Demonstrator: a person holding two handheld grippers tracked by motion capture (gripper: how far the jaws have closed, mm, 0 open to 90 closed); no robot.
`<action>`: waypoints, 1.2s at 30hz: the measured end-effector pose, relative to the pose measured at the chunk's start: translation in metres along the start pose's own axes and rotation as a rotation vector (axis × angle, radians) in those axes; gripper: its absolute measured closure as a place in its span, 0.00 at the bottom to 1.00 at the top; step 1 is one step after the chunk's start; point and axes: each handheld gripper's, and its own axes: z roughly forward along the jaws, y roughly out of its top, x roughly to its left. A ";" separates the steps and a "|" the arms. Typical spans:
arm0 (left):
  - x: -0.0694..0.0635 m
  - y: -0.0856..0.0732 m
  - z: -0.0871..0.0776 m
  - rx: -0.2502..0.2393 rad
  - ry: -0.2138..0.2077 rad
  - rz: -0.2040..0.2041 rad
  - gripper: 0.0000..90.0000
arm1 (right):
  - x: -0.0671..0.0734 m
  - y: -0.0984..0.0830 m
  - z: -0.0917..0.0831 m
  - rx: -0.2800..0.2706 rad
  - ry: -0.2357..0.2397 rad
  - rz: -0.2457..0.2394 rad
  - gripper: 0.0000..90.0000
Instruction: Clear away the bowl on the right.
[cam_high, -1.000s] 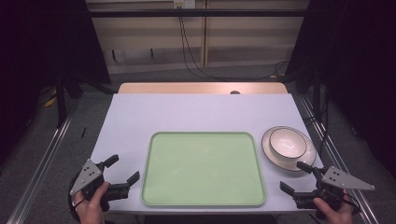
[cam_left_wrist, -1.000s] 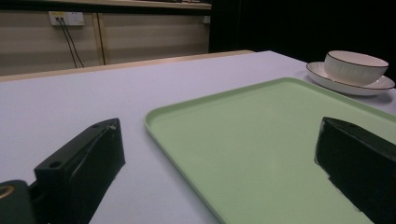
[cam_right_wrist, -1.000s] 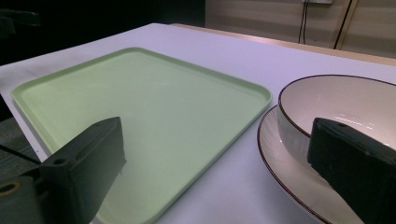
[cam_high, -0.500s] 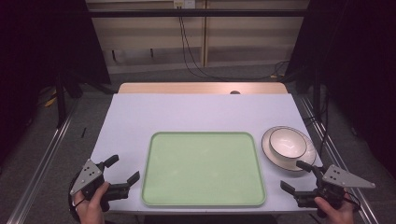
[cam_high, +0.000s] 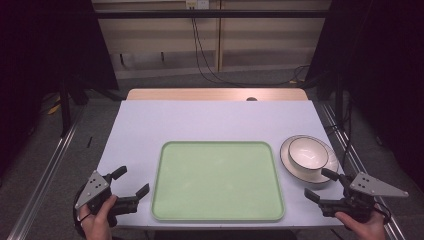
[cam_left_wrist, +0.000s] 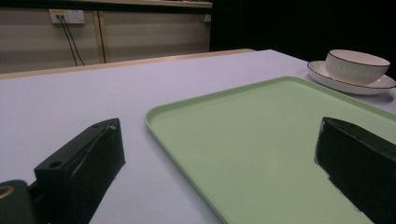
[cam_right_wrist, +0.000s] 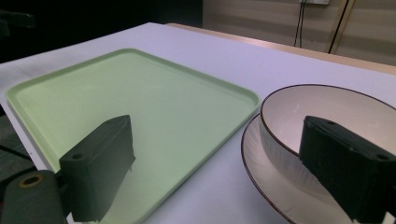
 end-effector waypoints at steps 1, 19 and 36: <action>0.000 0.000 0.000 0.000 0.000 0.000 0.02 | 0.000 0.000 0.000 0.000 0.000 0.000 0.11; 0.000 0.000 0.000 -0.002 0.003 0.001 0.02 | -0.030 0.024 0.006 0.083 -0.015 -0.020 0.28; 0.001 0.000 0.002 -0.001 -0.006 -0.003 0.02 | -0.070 0.041 0.036 0.228 -0.005 -0.049 0.33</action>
